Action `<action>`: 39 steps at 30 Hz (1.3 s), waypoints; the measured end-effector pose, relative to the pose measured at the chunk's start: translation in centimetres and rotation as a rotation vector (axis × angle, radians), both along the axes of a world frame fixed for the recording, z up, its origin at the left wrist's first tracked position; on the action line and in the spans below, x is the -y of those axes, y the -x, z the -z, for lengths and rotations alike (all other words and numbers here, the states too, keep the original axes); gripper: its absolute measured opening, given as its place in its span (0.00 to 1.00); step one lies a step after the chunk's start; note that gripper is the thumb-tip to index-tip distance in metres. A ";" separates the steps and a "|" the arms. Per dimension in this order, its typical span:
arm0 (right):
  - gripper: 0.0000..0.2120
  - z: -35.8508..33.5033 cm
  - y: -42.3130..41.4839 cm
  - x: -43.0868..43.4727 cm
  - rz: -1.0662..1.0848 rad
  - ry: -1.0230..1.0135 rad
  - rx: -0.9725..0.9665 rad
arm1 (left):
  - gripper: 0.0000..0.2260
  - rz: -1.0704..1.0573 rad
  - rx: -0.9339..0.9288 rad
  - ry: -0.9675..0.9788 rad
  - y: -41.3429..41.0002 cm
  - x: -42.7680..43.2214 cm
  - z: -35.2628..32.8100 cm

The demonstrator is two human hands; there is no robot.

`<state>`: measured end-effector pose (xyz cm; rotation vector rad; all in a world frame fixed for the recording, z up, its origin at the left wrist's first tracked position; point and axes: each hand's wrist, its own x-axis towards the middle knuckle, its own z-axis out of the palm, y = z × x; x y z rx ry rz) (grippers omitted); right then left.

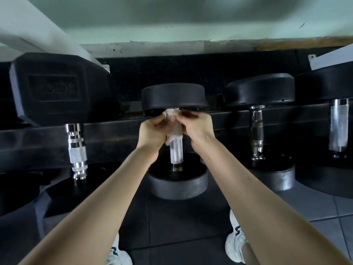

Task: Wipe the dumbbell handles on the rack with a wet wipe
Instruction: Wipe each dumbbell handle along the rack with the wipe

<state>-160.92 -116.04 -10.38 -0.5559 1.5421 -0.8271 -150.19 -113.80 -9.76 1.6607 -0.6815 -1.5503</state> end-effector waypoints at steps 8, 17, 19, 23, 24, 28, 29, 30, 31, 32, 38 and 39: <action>0.04 0.3 2.0 -3.7 -0.275 -0.105 -0.026 | 0.12 0.275 0.037 -0.171 -2.0 -2.7 1.2; 0.16 0.0 2.8 -3.4 -0.530 -0.266 -0.109 | 0.20 0.519 0.122 -0.159 -2.7 -3.3 1.6; 0.13 -0.4 2.6 -2.3 -0.459 -0.228 -0.097 | 0.21 0.408 0.069 -0.138 -2.6 -2.6 1.4; 0.14 0.8 2.9 -4.1 -0.473 -0.235 -0.142 | 0.19 0.510 0.189 -0.082 -2.4 -3.5 1.6; 0.16 1.0 2.9 -4.8 -0.515 -0.247 -0.172 | 0.21 0.564 0.210 -0.088 -2.3 -3.9 1.6; 0.23 0.6 3.0 -3.5 -0.539 -0.244 -0.147 | 0.23 0.574 0.248 -0.057 -2.5 -3.2 1.4; 0.23 0.2 2.9 -2.8 -0.498 -0.231 -0.122 | 0.23 0.520 0.225 -0.040 -2.6 -2.7 1.4; 0.21 0.0 2.9 -2.3 -0.442 -0.220 -0.091 | 0.22 0.464 0.185 -0.022 -2.7 -2.3 1.4; 0.19 0.0 2.9 -2.2 -0.396 -0.206 -0.063 | 0.21 0.424 0.149 -0.009 -2.7 -2.2 1.3; 0.17 0.1 3.0 -2.7 -0.375 -0.193 -0.053 | 0.20 0.414 0.141 -0.010 -2.6 -2.5 1.3; 0.19 0.5 3.3 -5.5 -0.582 -0.203 -0.204 | 0.25 0.664 0.390 -0.027 -2.1 -4.5 1.7; 0.19 0.4 3.3 -5.2 -0.579 -0.197 -0.217 | 0.27 0.633 0.364 -0.028 -2.1 -4.4 1.6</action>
